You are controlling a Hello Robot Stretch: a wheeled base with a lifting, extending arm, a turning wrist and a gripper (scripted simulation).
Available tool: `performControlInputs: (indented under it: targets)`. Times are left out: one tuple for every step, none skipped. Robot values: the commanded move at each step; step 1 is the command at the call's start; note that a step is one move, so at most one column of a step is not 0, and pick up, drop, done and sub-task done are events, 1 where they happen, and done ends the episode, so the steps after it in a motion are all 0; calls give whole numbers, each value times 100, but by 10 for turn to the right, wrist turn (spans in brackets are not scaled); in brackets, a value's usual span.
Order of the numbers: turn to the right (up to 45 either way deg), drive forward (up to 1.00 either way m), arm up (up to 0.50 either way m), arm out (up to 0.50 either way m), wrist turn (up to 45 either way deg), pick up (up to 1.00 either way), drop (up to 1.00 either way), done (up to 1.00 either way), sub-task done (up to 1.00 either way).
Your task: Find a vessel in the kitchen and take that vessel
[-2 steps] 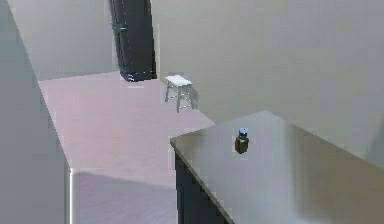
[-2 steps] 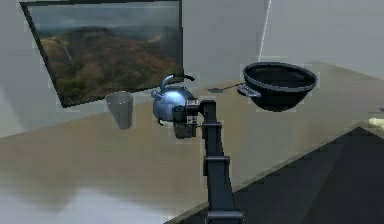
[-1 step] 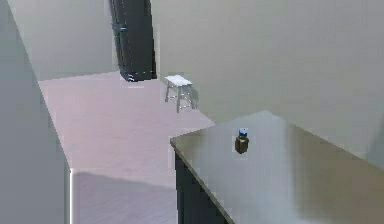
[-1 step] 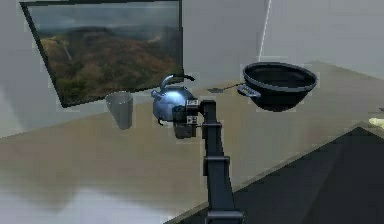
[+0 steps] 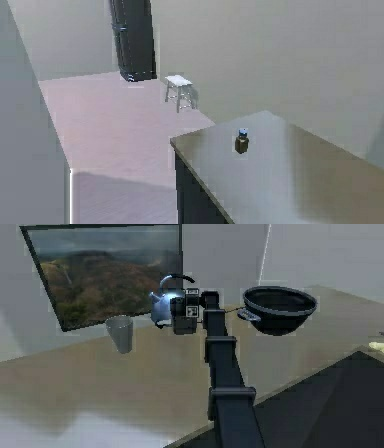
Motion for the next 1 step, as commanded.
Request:
performControlInputs:
  targets:
    - [0, 0, 0, 0, 0, 0, 0, 100, 0]
